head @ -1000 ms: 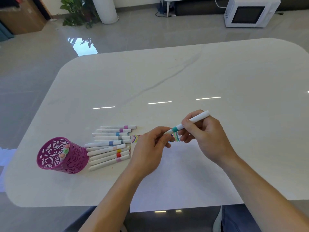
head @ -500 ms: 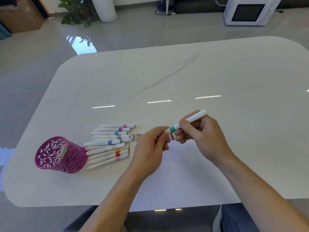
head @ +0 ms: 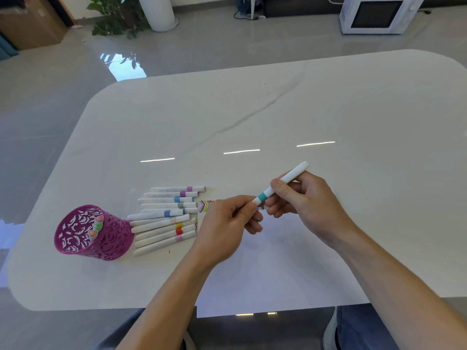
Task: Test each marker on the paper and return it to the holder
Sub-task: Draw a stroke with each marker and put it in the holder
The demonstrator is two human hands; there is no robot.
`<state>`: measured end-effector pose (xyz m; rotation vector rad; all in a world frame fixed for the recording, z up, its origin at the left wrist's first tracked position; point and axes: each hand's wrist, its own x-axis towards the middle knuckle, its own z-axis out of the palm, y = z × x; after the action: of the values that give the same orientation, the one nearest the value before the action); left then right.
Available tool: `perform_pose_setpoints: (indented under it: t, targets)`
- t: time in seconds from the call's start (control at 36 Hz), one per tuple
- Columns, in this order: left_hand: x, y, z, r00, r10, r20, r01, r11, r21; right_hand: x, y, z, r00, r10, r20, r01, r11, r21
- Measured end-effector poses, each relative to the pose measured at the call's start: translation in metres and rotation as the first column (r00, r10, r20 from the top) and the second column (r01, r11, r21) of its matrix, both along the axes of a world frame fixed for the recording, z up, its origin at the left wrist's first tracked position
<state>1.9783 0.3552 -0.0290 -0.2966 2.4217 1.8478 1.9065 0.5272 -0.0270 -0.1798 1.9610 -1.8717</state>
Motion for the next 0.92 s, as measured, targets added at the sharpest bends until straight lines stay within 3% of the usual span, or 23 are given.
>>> perform_pose_setpoints:
  t: [0.11, 0.22, 0.44, 0.61, 0.78, 0.92]
  targets:
    - [-0.003, -0.001, 0.004, 0.997, 0.004, 0.073, -0.021, 0.974, 0.227, -0.008, 0.003, 0.004, 0.999, -0.005, 0.033, 0.005, 1.000, 0.006]
    - [-0.003, -0.002, 0.004, 0.990, -0.004, 0.139, -0.045, 0.937, 0.345, -0.009, 0.004, 0.005, 0.996, -0.007, 0.090, 0.007, 1.000, -0.006]
    - [0.001, -0.011, -0.001, 0.982, 0.088, 0.166, -0.152, 0.890, 0.429, -0.008, 0.002, 0.005, 0.984, 0.043, 0.170, -0.037, 0.999, -0.038]
    - [0.005, -0.022, 0.001, 0.952, 0.282, 0.118, -0.303, 0.819, 0.487, -0.005, -0.001, 0.005, 0.989, 0.045, 0.143, -0.048, 0.999, 0.016]
    - [0.013, -0.041, 0.014, 0.891, 0.454, 0.034, -0.418, 0.786, 0.455, -0.003, -0.006, 0.001, 0.998, 0.036, 0.049, -0.045, 0.981, 0.186]
    - [0.025, -0.059, 0.029, 0.804, 0.568, -0.176, -0.521, 0.815, 0.253, 0.003, -0.013, 0.000, 0.992, 0.126, -0.009, -0.118, 0.946, 0.301]
